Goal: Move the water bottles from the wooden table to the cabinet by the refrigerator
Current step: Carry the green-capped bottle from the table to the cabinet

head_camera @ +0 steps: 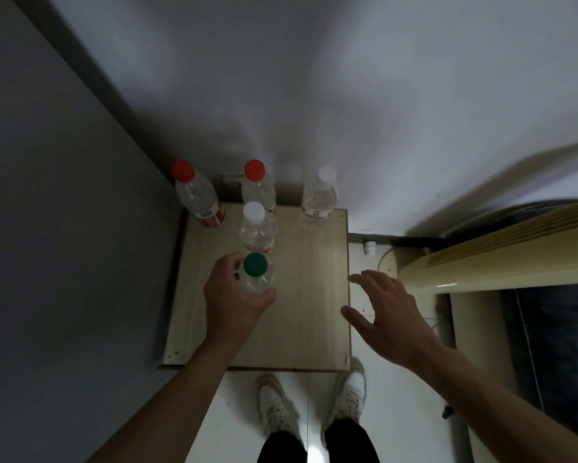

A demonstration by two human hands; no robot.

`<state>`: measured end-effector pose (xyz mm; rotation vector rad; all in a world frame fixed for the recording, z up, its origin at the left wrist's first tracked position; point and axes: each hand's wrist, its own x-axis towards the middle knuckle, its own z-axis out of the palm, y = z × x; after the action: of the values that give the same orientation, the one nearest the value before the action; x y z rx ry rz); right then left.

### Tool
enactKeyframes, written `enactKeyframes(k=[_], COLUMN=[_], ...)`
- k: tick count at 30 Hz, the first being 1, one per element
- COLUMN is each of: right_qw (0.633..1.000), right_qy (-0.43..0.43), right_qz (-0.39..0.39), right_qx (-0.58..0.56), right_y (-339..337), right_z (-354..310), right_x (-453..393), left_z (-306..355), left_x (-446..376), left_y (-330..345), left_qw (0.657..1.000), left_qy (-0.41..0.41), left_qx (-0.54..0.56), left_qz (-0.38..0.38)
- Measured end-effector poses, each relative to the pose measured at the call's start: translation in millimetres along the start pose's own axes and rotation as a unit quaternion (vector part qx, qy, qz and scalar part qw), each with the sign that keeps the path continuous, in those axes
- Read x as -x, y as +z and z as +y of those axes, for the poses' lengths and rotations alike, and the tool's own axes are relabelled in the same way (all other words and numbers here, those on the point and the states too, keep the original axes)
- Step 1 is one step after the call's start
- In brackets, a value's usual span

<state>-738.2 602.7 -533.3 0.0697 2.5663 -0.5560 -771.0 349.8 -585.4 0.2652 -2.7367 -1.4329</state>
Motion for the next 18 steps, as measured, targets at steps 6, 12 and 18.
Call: enactKeyframes(k=[6,12,18], right_qw=[1.0,1.0,1.0], right_qy=[0.001,-0.009,0.002], right_qz=[-0.011,-0.02,-0.013], right_qx=[-0.016,-0.003,-0.009], right_y=[3,1,-1], right_z=[1,1,0], right_x=[-5,-4,-1], left_z=[-14,-14,-16], left_x=[3,7,8], left_y=[5,4,2], left_qw=[1.0,0.999,1.0], left_qy=[-0.009,-0.005,0.002], left_qx=[0.016,0.035,0.024], left_qz=[0.003,0.005,-0.001])
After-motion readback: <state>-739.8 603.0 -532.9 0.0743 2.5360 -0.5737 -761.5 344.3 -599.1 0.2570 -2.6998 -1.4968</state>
